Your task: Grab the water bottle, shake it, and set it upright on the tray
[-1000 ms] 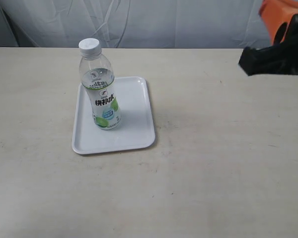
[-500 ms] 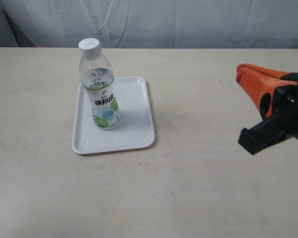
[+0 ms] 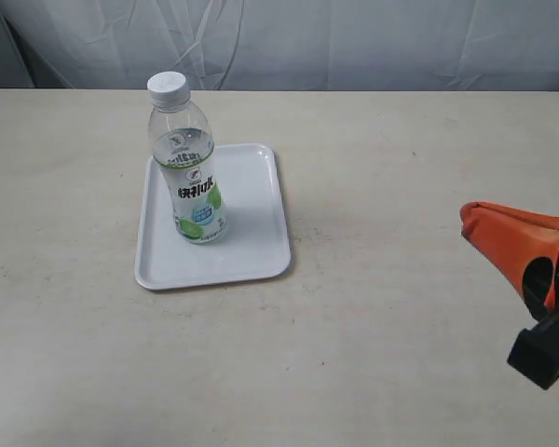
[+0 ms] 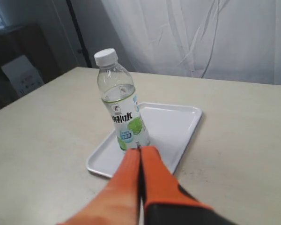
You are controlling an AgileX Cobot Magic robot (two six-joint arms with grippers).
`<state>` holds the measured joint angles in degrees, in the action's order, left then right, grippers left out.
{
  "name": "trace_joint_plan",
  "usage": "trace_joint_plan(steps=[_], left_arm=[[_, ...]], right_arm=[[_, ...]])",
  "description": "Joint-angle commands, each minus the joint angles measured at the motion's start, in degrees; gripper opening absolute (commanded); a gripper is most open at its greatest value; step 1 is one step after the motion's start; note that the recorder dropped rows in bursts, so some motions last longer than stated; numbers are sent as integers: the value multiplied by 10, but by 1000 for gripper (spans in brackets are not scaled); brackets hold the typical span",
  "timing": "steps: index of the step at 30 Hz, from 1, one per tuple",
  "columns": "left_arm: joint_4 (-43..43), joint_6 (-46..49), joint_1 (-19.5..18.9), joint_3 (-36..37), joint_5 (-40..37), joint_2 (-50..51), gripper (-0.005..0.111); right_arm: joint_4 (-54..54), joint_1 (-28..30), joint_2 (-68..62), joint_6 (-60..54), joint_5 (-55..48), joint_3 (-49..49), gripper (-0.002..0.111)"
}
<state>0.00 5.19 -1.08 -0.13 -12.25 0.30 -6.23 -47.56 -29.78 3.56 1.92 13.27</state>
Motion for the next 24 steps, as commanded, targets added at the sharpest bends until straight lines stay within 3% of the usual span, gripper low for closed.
trace_joint_plan(steps=[1, 10, 15, 24], left_arm=[[0, -1, 0, 1, 4, -3, 0], [0, -1, 0, 1, 4, -3, 0], [0, -1, 0, 1, 4, -3, 0], [0, 0, 0, 1, 4, -3, 0]], right_arm=[[10, 23, 3, -80, 2, -4, -1], [35, 241, 92, -76, -24, -4, -1], [62, 372, 158, -10, -163, -5, -1], [52, 494, 263, -3, -269, -53, -1]])
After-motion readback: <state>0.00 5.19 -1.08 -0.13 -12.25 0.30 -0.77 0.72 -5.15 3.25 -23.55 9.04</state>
